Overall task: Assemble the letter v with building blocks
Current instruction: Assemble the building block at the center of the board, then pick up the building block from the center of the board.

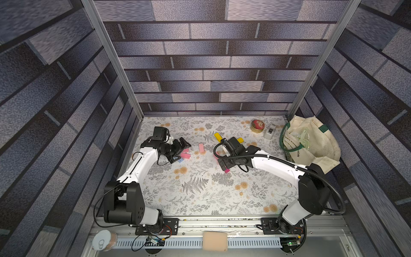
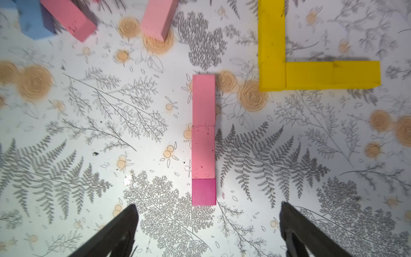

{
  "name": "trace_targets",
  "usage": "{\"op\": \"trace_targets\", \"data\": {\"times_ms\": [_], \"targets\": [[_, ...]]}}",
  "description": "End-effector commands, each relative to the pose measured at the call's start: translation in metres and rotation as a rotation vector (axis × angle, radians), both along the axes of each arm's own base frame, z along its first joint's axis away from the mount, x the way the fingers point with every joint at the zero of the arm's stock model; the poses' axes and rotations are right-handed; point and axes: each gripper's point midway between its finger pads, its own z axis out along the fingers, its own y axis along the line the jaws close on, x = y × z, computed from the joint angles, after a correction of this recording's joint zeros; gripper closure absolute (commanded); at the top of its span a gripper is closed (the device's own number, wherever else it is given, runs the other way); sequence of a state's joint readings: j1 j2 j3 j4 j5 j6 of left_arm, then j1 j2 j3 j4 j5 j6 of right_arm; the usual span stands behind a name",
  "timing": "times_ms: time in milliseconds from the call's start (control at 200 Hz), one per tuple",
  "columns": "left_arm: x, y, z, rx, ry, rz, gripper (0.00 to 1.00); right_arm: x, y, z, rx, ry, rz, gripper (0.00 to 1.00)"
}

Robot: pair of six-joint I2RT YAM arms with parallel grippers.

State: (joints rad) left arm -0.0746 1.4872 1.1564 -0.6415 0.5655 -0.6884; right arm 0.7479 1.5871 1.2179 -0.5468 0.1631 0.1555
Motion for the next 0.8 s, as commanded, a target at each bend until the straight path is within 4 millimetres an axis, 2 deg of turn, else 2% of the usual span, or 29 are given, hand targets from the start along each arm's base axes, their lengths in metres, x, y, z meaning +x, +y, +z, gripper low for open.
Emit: {"op": "trace_targets", "data": {"times_ms": [0, 115, 195, 316, 421, 611, 792], "targets": [[-0.010, 0.008, -0.022, 0.168, 0.134, -0.066, 0.00, 0.017, -0.016, 0.030, 0.021, -0.025, -0.059, 0.00], [0.002, 0.014, -0.035, 0.303, 0.188, -0.119, 0.00, 0.032, -0.026, 0.048, 0.037, -0.023, -0.106, 0.00], [0.005, 0.015, -0.049, 0.348, 0.243, -0.147, 0.00, 0.040, -0.031, 0.052, 0.054, -0.007, -0.125, 0.00], [0.007, 0.018, -0.069, 0.407, 0.311, -0.185, 0.00, 0.045, -0.035, 0.043, 0.056, 0.034, -0.130, 0.00], [0.014, 0.029, -0.082, 0.478, 0.353, -0.187, 0.02, 0.047, -0.036, 0.030, 0.047, 0.058, -0.131, 0.00], [0.031, 0.013, -0.094, 0.433, 0.358, -0.175, 0.07, 0.041, -0.037, 0.020, 0.055, 0.071, -0.124, 0.00], [0.041, -0.004, -0.096, 0.429, 0.337, -0.183, 0.09, 0.038, -0.043, 0.014, 0.040, 0.073, -0.120, 0.00]]}}
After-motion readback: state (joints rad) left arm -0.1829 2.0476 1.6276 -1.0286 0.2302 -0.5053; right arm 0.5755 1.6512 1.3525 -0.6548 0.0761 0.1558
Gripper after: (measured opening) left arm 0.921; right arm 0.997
